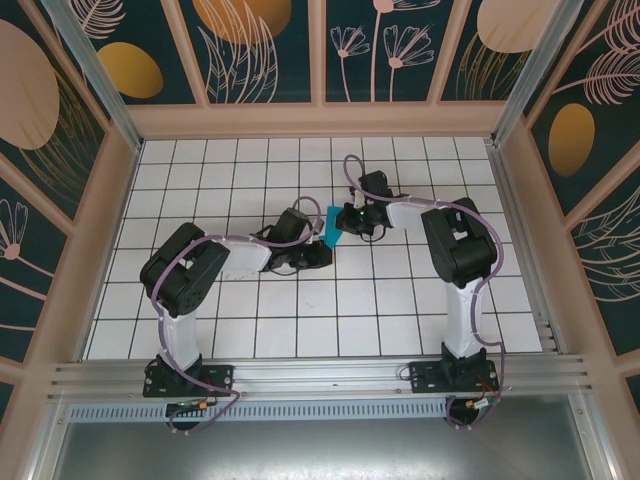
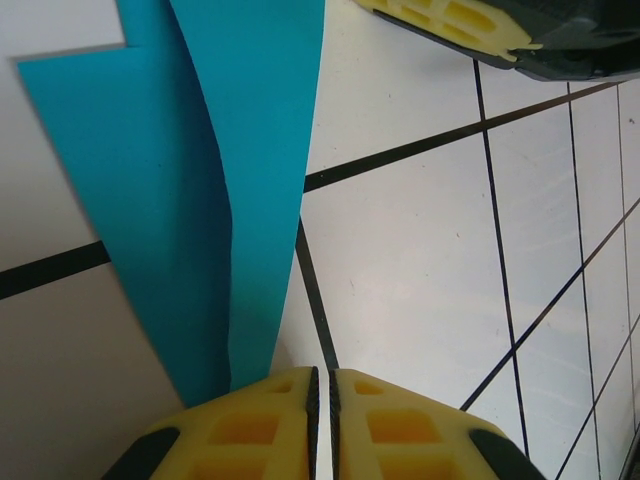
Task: Fold a paper plane with a square sheet of paper (fold left side to right side)
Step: Fold the wing for the fifth time at the center of the table.
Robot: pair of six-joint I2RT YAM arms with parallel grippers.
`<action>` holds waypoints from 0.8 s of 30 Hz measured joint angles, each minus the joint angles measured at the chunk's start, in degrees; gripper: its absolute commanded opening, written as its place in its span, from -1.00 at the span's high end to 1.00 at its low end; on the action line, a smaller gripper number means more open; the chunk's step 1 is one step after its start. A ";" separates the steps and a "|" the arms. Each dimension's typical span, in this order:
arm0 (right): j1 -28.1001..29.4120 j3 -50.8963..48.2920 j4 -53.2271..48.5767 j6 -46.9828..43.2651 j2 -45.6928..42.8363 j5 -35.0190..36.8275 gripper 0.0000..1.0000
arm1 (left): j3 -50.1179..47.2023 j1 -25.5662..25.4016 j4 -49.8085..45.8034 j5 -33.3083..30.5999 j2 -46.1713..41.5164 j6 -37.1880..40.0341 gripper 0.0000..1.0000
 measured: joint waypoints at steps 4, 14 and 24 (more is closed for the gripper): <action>0.04 0.15 -0.22 -0.02 0.04 0.13 0.79 | -0.61 0.00 1.31 0.46 0.00 -0.42 0.69; 0.11 1.07 -1.25 -0.20 0.50 0.11 0.79 | -3.63 0.00 2.71 3.34 -2.32 -0.63 0.66; 0.15 1.66 -1.66 -0.20 0.79 0.11 0.78 | 2.25 2.86 -0.59 4.02 -5.46 -0.31 0.67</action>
